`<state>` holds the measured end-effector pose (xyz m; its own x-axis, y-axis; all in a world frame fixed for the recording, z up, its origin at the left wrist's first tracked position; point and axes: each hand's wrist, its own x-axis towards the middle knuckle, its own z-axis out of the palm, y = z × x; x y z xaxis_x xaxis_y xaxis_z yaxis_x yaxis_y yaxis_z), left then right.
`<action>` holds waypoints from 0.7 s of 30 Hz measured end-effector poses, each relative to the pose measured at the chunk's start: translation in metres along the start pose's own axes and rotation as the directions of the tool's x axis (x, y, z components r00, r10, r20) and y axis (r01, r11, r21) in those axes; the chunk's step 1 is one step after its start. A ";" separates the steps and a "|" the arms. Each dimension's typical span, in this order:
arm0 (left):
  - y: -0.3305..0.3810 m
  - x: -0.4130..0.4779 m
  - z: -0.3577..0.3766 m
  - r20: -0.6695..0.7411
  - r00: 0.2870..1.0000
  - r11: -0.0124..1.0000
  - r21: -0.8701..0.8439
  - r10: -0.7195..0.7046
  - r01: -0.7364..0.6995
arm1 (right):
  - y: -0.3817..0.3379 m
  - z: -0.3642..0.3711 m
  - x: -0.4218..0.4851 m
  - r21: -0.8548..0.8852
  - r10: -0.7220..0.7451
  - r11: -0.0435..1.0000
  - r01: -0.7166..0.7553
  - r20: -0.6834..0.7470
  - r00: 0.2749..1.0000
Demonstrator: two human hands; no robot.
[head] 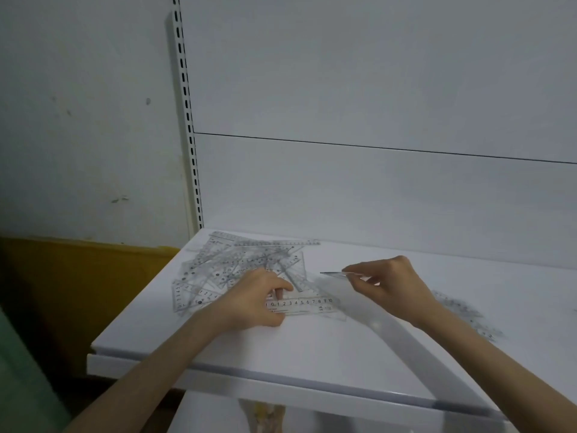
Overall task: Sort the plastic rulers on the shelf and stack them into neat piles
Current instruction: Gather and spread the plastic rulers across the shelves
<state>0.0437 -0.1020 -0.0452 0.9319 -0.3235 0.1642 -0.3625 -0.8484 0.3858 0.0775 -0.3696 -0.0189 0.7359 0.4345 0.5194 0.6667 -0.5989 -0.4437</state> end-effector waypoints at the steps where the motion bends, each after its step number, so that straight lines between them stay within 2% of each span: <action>1: 0.001 -0.001 0.001 0.004 1.000 1.000 -0.007 0.009 -0.009 | 0.002 -0.001 0.000 0.032 0.023 0.999 -0.023 0.004 1.000; 7: 0.014 -0.012 -0.002 -0.135 0.989 0.994 -0.081 0.056 -0.068 | -0.005 -0.011 -0.002 0.121 0.090 0.989 -0.087 -0.019 0.996; 8: 0.017 -0.014 -0.006 -0.157 0.986 0.996 -0.062 0.050 -0.061 | -0.011 -0.013 -0.001 0.218 0.144 0.966 -0.136 -0.021 0.989; 10: 0.021 -0.016 -0.013 -0.192 0.981 0.999 -0.018 0.029 -0.033 | -0.024 -0.021 0.001 0.454 0.281 0.851 -0.263 0.029 0.959; 12: 0.023 -0.016 -0.018 -0.225 0.974 1.000 -0.001 -0.012 0.012 | -0.029 -0.029 0.001 0.547 0.343 0.772 -0.323 0.069 0.937; 17: 0.042 -0.002 -0.006 -0.297 0.953 0.997 -0.066 -0.056 0.037 | -0.023 -0.042 -0.020 0.489 0.448 0.762 -0.426 0.077 0.891; 21: 0.066 0.027 0.019 -0.215 0.976 0.997 -0.072 0.019 -0.035 | 0.003 -0.061 -0.054 0.372 0.558 0.746 -0.552 0.103 0.824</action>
<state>0.0451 -0.1746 -0.0322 0.8998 -0.2422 0.3628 -0.3954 -0.8042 0.4437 0.0329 -0.4360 -0.0036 0.9901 0.0932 0.1050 0.1354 -0.4361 -0.8896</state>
